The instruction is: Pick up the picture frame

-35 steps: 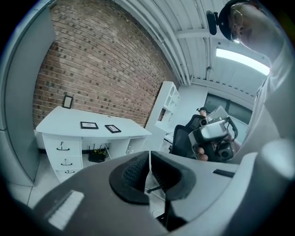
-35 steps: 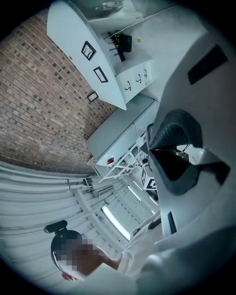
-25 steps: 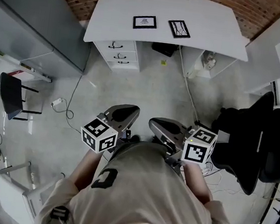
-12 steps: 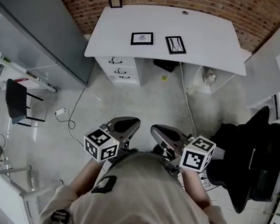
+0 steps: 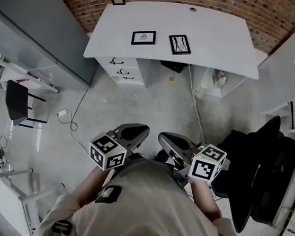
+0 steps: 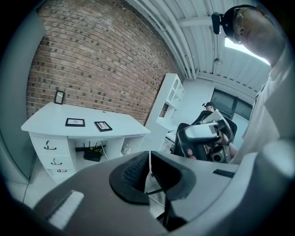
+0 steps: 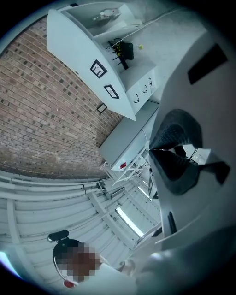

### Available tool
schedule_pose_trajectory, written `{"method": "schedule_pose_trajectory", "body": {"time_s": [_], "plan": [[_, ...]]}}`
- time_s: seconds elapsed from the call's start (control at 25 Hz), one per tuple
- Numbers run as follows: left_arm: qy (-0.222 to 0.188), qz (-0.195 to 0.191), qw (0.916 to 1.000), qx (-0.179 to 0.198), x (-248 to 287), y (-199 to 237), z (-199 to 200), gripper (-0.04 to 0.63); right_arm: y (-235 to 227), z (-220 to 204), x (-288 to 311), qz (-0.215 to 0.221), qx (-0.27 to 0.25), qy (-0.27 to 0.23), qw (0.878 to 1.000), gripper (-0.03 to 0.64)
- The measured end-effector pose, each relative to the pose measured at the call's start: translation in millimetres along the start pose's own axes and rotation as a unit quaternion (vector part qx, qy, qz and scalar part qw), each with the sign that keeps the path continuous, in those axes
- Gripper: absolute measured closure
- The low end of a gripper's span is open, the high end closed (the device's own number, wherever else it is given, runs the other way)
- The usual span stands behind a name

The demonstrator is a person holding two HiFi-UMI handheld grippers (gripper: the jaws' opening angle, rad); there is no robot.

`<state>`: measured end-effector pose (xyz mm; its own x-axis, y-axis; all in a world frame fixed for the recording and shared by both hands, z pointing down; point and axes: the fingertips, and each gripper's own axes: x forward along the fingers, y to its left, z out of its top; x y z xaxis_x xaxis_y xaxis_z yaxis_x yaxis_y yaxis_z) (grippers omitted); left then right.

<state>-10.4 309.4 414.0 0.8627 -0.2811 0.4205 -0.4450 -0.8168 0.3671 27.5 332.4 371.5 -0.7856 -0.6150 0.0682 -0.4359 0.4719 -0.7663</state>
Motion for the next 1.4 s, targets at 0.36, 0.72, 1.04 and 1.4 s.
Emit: {"method": "schedule_pose_trajectory", "body": {"time_s": [0.36,0.72,1.04,1.4], "plan": [[0.01,0.008,0.9999,0.003,26,-10,8,0.581,0,21,-20,0.064,-0.009,-0.034,0.997,0.611],[0.007,0.026,0.9996,0.008,29,-8,17,0.581,-15,23,-23,0.063,0.017,-0.02,0.998,0.611],[-0.008,0.014,0.9998,0.013,37,-5,24,0.581,-17,30,-24,0.054,0.004,-0.025,0.998,0.611],[-0.021,-0.006,0.9998,-0.003,46,11,33,0.581,-31,37,-17,0.021,0.011,-0.021,0.999,0.611]]}}
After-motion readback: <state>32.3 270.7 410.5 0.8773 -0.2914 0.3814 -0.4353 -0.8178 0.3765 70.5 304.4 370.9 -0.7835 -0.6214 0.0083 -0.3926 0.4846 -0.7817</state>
